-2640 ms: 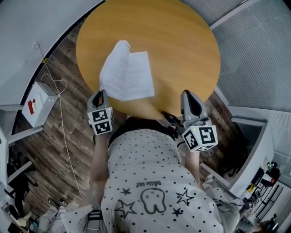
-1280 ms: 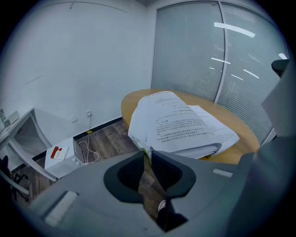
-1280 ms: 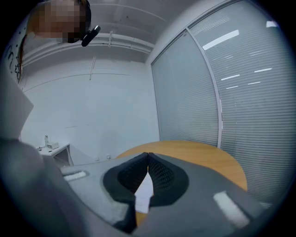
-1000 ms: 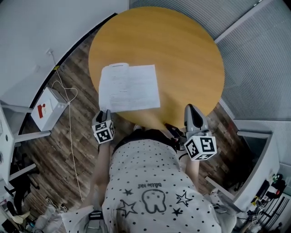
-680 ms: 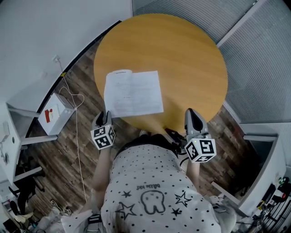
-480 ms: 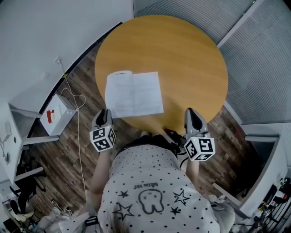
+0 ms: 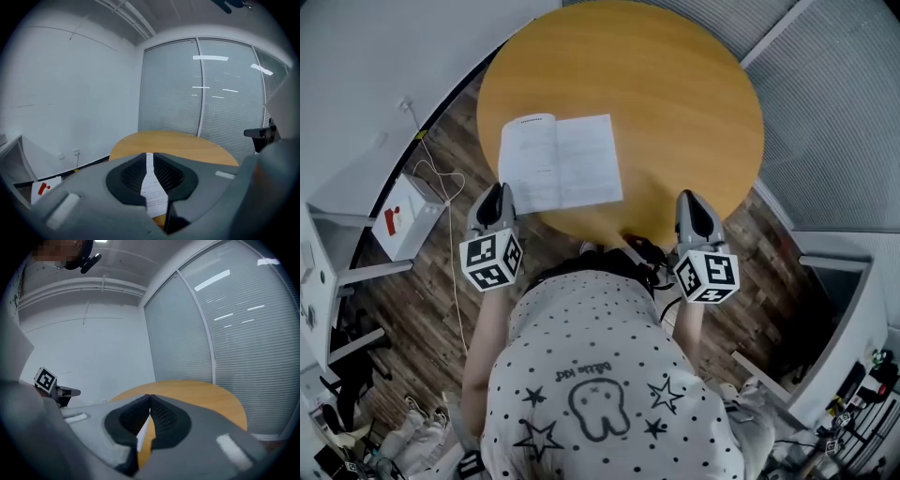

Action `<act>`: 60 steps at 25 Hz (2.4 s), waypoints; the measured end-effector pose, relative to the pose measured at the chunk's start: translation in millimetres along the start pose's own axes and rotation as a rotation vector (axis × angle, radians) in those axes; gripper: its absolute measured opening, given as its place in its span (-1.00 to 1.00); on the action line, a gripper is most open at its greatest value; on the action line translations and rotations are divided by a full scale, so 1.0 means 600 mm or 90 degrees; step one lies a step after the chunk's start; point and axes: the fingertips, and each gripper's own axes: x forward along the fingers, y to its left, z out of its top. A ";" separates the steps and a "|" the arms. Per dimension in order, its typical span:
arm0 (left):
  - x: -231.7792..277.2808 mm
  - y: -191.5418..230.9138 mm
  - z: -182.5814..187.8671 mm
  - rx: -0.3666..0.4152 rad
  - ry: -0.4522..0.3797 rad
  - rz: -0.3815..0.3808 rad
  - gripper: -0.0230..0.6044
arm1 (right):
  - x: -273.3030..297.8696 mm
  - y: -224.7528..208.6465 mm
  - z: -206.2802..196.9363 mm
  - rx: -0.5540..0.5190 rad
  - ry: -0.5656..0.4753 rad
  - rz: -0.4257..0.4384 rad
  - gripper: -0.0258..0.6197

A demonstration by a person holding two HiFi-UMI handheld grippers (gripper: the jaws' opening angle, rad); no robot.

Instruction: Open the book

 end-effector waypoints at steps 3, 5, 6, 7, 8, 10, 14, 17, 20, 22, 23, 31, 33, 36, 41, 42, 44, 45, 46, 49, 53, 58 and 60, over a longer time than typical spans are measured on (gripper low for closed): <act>-0.002 -0.004 0.017 0.008 -0.010 -0.004 -0.76 | 0.000 -0.007 -0.002 -0.004 0.003 -0.001 -0.91; -0.002 -0.009 0.026 0.013 -0.017 -0.011 -0.77 | 0.000 -0.009 -0.002 -0.009 0.005 0.001 -0.91; -0.002 -0.013 0.030 0.016 -0.019 -0.017 -0.78 | 0.000 -0.010 -0.002 -0.012 0.005 0.002 -0.91; -0.003 -0.019 0.033 0.020 -0.022 -0.024 -0.78 | 0.000 -0.010 -0.002 -0.014 0.005 0.003 -0.91; -0.003 -0.024 0.036 0.024 -0.025 -0.032 -0.78 | 0.000 -0.009 -0.002 -0.018 0.005 0.004 -0.91; -0.006 -0.033 0.042 0.034 -0.033 -0.044 -0.79 | 0.001 -0.006 -0.001 -0.023 0.002 0.008 -0.91; -0.010 -0.041 0.067 0.038 -0.057 -0.057 -0.82 | 0.003 0.001 0.004 -0.034 -0.001 0.018 -0.91; -0.019 -0.046 0.097 0.038 -0.083 -0.063 -0.86 | 0.001 0.010 0.012 -0.045 -0.003 0.031 -0.91; -0.023 -0.058 0.118 0.051 -0.099 -0.075 -0.89 | -0.001 0.028 0.016 -0.049 -0.001 0.050 -0.91; -0.021 -0.070 0.123 0.061 -0.100 -0.090 -0.89 | -0.002 0.041 0.018 -0.050 0.000 0.063 -0.91; -0.020 -0.077 0.126 0.065 -0.101 -0.098 -0.89 | -0.003 0.047 0.021 -0.052 0.000 0.068 -0.91; -0.028 -0.098 0.149 0.089 -0.128 -0.115 -0.89 | -0.005 0.059 0.045 -0.070 -0.010 0.080 -0.91; -0.033 -0.100 0.152 0.084 -0.133 -0.112 -0.89 | -0.004 0.056 0.049 -0.068 -0.012 0.077 -0.91; -0.049 -0.105 0.163 0.083 -0.145 -0.116 -0.89 | -0.006 0.055 0.053 -0.057 -0.013 0.071 -0.91; -0.085 -0.107 0.185 0.077 -0.170 -0.126 -0.89 | -0.004 0.059 0.054 -0.057 -0.009 0.074 -0.91; -0.091 -0.105 0.188 0.076 -0.174 -0.126 -0.89 | -0.003 0.060 0.054 -0.060 -0.007 0.075 -0.91; -0.098 -0.100 0.189 0.074 -0.179 -0.123 -0.89 | -0.001 0.062 0.055 -0.062 -0.006 0.079 -0.91; -0.101 -0.097 0.188 0.074 -0.180 -0.122 -0.89 | 0.001 0.064 0.054 -0.061 -0.005 0.080 -0.91; -0.104 -0.094 0.187 0.077 -0.182 -0.121 -0.89 | 0.003 0.065 0.054 -0.058 -0.004 0.082 -0.91; -0.113 -0.089 0.187 0.079 -0.186 -0.120 -0.89 | 0.007 0.070 0.054 -0.054 -0.001 0.083 -0.91; -0.127 -0.083 0.187 0.076 -0.192 -0.115 -0.89 | 0.017 0.077 0.058 -0.048 -0.003 0.089 -0.91; -0.134 -0.074 0.169 0.033 -0.186 -0.108 -0.89 | 0.028 0.087 0.053 -0.038 -0.003 0.097 -0.91; -0.134 -0.070 0.167 0.027 -0.181 -0.098 -0.89 | 0.033 0.094 0.050 -0.037 0.001 0.107 -0.91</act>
